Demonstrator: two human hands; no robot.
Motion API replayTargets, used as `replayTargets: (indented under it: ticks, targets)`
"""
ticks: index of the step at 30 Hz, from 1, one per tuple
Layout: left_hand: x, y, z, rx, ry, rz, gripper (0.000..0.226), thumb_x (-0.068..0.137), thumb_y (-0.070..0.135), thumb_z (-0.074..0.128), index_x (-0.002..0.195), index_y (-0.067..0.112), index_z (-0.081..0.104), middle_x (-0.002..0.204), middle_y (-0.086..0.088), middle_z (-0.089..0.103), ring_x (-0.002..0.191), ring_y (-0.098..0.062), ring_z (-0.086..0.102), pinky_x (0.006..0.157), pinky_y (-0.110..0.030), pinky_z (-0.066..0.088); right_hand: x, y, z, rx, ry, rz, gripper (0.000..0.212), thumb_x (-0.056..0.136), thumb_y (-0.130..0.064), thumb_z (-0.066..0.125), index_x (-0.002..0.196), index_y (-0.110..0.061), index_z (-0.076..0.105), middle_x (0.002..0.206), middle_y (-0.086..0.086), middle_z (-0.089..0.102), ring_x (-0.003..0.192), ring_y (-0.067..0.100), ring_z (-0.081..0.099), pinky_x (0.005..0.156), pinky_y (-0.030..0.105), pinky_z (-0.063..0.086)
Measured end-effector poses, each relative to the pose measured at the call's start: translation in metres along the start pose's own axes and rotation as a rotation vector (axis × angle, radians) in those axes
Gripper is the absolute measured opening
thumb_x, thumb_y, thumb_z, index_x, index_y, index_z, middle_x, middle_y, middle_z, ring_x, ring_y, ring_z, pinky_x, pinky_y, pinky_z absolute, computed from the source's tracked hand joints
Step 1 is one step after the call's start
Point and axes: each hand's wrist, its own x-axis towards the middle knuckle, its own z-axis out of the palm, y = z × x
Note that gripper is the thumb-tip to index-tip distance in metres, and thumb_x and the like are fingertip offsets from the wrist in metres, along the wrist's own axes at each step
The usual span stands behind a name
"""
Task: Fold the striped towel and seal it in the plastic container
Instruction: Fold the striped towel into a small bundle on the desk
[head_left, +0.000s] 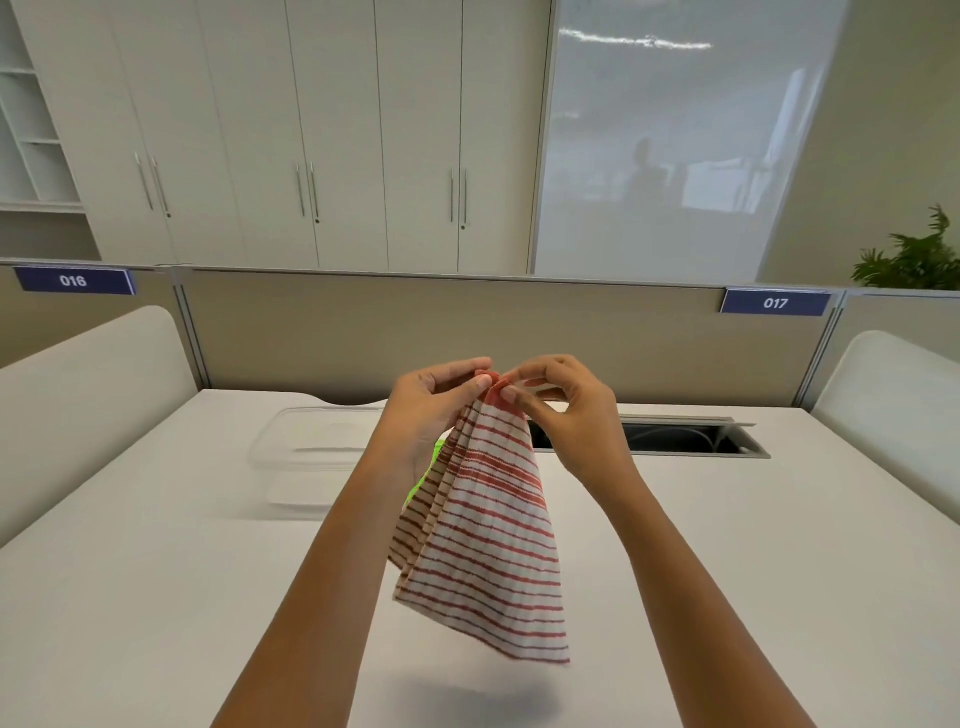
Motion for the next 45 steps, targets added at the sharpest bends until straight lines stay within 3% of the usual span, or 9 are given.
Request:
replayTargets:
  ticks: [4, 10, 14, 19, 23, 30, 36, 42, 45]
  targets:
    - [-0.001, 0.002, 0.002, 0.019, -0.033, 0.002, 0.021, 0.083, 0.012, 0.064, 0.103, 0.018, 0.07, 0.096, -0.007, 0.073, 0.088, -0.02, 0.069, 0.083, -0.034, 0.056, 0.002, -0.004, 0.0, -0.024, -0.007, 0.0, 0.007, 0.084, -0.022, 0.064, 0.087, -0.027, 0.061, 0.096, -0.01, 0.059, 0.088, 0.003, 0.057, 0.077, 0.013, 0.046]
    - [-0.003, 0.004, 0.0, -0.022, -0.05, 0.0, 0.022, 0.086, 0.01, 0.061, 0.106, 0.013, 0.069, 0.088, -0.003, 0.074, 0.076, -0.014, 0.071, 0.066, -0.025, 0.055, 0.0, -0.002, 0.005, -0.077, -0.001, -0.041, 0.008, 0.087, -0.018, 0.062, 0.092, -0.023, 0.06, 0.088, -0.014, 0.059, 0.081, -0.007, 0.056, 0.07, -0.001, 0.044]
    - [-0.005, 0.001, 0.003, -0.109, 0.007, -0.034, 0.02, 0.083, 0.009, 0.064, 0.102, 0.012, 0.071, 0.092, -0.008, 0.073, 0.084, -0.022, 0.07, 0.073, -0.03, 0.057, -0.003, 0.001, 0.011, -0.152, 0.051, -0.136, 0.009, 0.087, -0.014, 0.062, 0.095, -0.011, 0.064, 0.092, -0.008, 0.058, 0.08, -0.006, 0.054, 0.074, -0.004, 0.042]
    - [-0.004, -0.001, 0.004, -0.111, 0.023, -0.019, 0.016, 0.083, 0.011, 0.065, 0.097, 0.013, 0.073, 0.093, -0.011, 0.074, 0.086, -0.026, 0.07, 0.082, -0.037, 0.057, -0.004, 0.003, 0.011, -0.157, 0.086, -0.178, 0.01, 0.086, -0.011, 0.062, 0.095, -0.01, 0.064, 0.093, -0.008, 0.056, 0.08, -0.006, 0.053, 0.076, -0.003, 0.043]
    - [-0.003, 0.001, 0.002, -0.072, -0.017, 0.003, 0.018, 0.084, 0.013, 0.064, 0.1, 0.013, 0.072, 0.095, -0.011, 0.073, 0.087, -0.023, 0.069, 0.08, -0.034, 0.057, -0.001, 0.003, 0.008, -0.127, 0.08, -0.188, 0.012, 0.085, -0.011, 0.063, 0.097, -0.01, 0.065, 0.095, -0.007, 0.058, 0.083, -0.004, 0.056, 0.078, 0.002, 0.047]
    - [-0.004, -0.002, 0.0, 0.021, -0.094, 0.014, 0.023, 0.085, 0.017, 0.062, 0.106, 0.016, 0.071, 0.099, -0.009, 0.074, 0.091, -0.023, 0.07, 0.08, -0.034, 0.057, -0.002, 0.007, 0.003, -0.165, 0.085, -0.166, 0.018, 0.085, -0.017, 0.063, 0.101, -0.011, 0.068, 0.093, -0.009, 0.059, 0.079, -0.007, 0.054, 0.075, -0.003, 0.043]
    - [-0.006, -0.003, 0.003, -0.073, -0.048, -0.006, 0.022, 0.085, 0.011, 0.062, 0.106, 0.013, 0.069, 0.098, -0.01, 0.073, 0.086, -0.023, 0.07, 0.076, -0.032, 0.057, -0.003, 0.006, 0.003, -0.215, 0.042, -0.161, 0.018, 0.086, -0.018, 0.063, 0.102, -0.011, 0.067, 0.101, 0.003, 0.065, 0.086, 0.004, 0.055, 0.074, -0.003, 0.043]
    - [-0.004, -0.003, 0.008, 0.003, 0.029, 0.053, 0.021, 0.087, 0.013, 0.06, 0.106, 0.015, 0.069, 0.09, -0.003, 0.073, 0.081, -0.018, 0.07, 0.075, -0.03, 0.058, -0.006, 0.007, 0.008, -0.214, 0.073, -0.188, 0.016, 0.086, -0.017, 0.063, 0.1, -0.01, 0.065, 0.104, 0.005, 0.063, 0.092, 0.006, 0.053, 0.081, 0.006, 0.04]
    - [-0.005, -0.004, 0.009, 0.058, -0.014, 0.073, 0.02, 0.087, 0.016, 0.06, 0.104, 0.018, 0.07, 0.09, -0.002, 0.073, 0.081, -0.017, 0.07, 0.073, -0.028, 0.059, -0.003, 0.007, 0.009, -0.216, 0.044, -0.181, 0.017, 0.087, -0.019, 0.061, 0.102, -0.011, 0.064, 0.106, 0.004, 0.063, 0.093, 0.006, 0.053, 0.081, 0.006, 0.04]
